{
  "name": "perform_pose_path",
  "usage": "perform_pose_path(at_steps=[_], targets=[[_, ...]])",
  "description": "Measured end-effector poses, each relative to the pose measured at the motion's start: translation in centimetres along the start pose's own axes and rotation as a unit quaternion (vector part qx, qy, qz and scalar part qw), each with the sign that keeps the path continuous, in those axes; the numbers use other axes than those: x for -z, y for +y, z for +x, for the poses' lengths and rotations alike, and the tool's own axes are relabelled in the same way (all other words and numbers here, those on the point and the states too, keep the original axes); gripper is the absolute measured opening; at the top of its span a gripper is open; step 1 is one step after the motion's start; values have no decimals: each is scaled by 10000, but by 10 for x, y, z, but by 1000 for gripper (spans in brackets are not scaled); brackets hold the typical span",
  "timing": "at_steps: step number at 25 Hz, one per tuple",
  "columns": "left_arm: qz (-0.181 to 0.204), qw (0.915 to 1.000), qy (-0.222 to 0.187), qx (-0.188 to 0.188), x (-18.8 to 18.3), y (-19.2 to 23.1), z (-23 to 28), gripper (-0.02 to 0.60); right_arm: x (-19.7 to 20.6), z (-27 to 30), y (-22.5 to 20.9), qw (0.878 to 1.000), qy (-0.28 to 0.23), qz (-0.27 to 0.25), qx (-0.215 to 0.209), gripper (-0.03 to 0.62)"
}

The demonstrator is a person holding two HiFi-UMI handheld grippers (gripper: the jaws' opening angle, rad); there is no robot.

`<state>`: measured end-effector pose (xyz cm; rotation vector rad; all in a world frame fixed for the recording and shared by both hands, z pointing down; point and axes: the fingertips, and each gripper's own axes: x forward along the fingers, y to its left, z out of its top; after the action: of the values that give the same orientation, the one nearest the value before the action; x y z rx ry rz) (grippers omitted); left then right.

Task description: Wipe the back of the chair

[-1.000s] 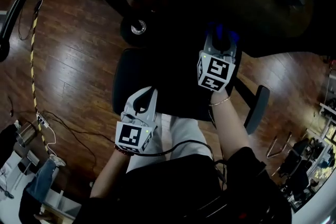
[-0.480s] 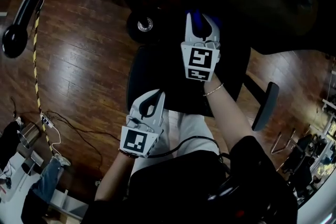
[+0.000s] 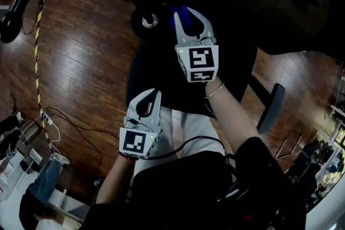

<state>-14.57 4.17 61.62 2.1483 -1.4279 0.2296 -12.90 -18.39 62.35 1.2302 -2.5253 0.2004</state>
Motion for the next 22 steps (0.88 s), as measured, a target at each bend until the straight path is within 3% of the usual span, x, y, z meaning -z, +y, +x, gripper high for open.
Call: perform_pose_path(at_steps=[6, 9, 11, 15, 18, 20, 22], targets=[[138, 9979, 565, 295, 23, -27, 20, 8, 29, -75, -24, 9955, 123, 931, 113, 84], [191, 9965, 703, 405, 25, -47, 43, 8, 63, -127, -61, 9933, 363, 982, 493, 84], [348, 9959, 733, 407, 22, -56, 60, 8, 93, -159, -99, 9885, 640, 963, 972, 84], [929, 9919, 800, 329, 24, -71, 99, 8, 142, -223, -190, 9656, 1102, 1010, 2129, 84], [1673, 9798, 1020, 406, 34, -81, 124, 8, 183, -250, -239, 9466, 1536, 1191, 2572, 84], [1744, 9770, 1160, 400, 39, -85, 134, 8, 208, -258, -261, 9353, 1770, 1305, 2771, 84], [1515, 9803, 1243, 263, 43, -85, 138, 8, 219, -262, -279, 9279, 1812, 1304, 2985, 84]])
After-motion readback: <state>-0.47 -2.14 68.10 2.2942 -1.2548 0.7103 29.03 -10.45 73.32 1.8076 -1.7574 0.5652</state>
